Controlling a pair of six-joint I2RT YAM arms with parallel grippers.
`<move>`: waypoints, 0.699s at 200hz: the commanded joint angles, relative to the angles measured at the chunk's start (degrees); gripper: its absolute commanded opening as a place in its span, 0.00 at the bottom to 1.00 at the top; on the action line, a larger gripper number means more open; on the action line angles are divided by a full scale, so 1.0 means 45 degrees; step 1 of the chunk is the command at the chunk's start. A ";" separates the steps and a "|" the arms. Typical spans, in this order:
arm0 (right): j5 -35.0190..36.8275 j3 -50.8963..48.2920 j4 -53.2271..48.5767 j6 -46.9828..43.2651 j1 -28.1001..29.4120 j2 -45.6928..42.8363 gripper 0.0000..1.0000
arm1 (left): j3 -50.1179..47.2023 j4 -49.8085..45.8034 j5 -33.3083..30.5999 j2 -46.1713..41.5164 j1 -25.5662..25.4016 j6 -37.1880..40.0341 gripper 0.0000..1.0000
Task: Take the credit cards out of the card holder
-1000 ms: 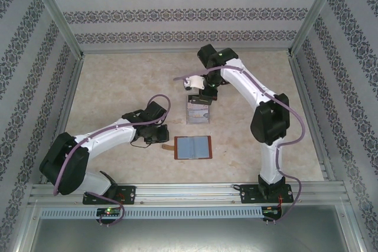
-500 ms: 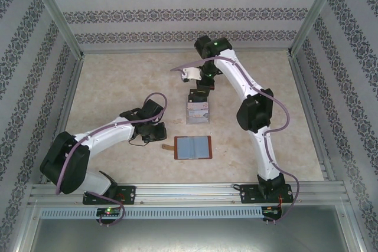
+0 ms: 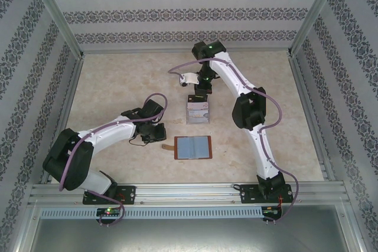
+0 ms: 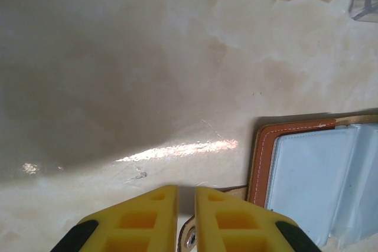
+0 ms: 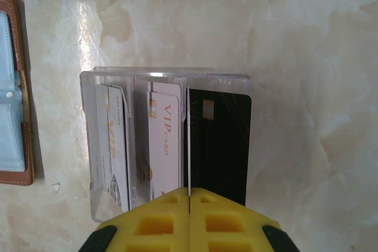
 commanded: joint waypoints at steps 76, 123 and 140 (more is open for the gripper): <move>0.0249 0.0331 0.0096 0.0315 -0.0081 -0.0523 0.21 | 0.0140 -0.0123 0.0032 0.0007 0.0263 0.0094 0.18; 0.0615 -0.1347 0.1232 0.1311 -0.0143 -0.1872 0.29 | 0.0370 -0.0384 -0.0432 -0.0108 0.0540 0.0692 0.24; 0.0568 -0.2750 0.2242 0.1932 -0.0218 -0.2804 0.35 | 0.0404 -0.0518 -0.0723 -0.0283 0.0662 0.0988 0.29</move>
